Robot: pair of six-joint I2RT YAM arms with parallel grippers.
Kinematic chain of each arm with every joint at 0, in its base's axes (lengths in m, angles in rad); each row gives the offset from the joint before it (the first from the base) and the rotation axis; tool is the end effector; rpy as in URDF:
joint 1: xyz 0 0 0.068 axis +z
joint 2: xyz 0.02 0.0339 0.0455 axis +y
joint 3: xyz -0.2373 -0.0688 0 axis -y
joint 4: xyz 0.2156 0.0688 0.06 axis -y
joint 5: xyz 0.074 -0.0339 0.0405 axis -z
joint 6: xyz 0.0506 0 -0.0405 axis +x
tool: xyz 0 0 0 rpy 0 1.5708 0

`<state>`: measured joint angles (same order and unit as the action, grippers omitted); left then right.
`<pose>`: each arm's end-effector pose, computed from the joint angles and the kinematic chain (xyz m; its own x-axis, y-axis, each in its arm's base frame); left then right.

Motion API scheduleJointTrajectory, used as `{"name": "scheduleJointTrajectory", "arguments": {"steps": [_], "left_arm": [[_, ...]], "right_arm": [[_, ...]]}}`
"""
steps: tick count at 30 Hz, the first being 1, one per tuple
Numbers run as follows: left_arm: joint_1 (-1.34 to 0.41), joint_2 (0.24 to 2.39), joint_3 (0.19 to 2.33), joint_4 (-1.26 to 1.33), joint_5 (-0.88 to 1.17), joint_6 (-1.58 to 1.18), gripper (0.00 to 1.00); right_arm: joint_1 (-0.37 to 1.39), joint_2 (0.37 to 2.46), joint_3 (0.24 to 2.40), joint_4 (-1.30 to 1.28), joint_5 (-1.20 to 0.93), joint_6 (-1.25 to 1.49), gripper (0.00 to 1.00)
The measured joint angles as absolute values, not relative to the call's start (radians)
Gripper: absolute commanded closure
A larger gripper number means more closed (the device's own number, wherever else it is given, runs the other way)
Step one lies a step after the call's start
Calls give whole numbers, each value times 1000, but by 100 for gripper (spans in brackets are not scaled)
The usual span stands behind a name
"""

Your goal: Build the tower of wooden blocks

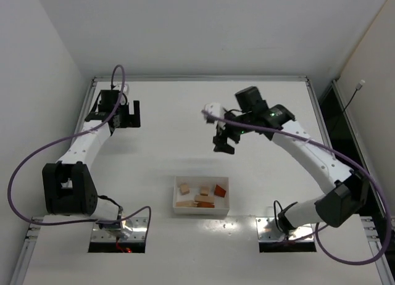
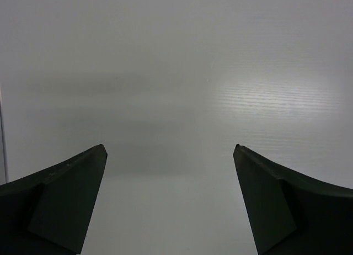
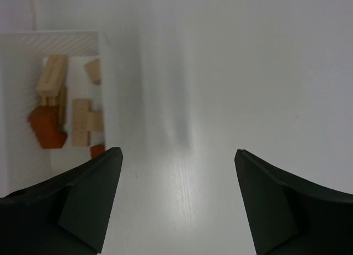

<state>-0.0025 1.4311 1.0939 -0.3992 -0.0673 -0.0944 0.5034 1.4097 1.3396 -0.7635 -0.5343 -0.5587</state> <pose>0.3025 0.0026 0.2502 -0.6642 -0.0924 -0.7418 -0.1104 0.9936 -0.0249 0.2330 0.1578 0.3055 -0.1709 -0.6149 -0.7699 -0.9501 0.3099 -0.0366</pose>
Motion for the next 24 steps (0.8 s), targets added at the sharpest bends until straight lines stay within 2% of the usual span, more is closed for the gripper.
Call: {"name": "scheduleJointTrajectory", "arguments": {"steps": [6, 13, 20, 24], "left_arm": [[52, 1440, 1095, -440, -57, -89, 1], [72, 1435, 1095, -472, -56, -75, 1], [79, 1431, 1095, -493, -68, -39, 1], [81, 1431, 1095, -493, -80, -26, 1]], "right_arm": [[679, 1447, 1255, -825, -533, -686, 29], [729, 1506, 1114, -767, -533, -694, 34], [779, 1587, 1092, -702, -551, -663, 39], [799, 1623, 1092, -670, -559, -648, 54]]}}
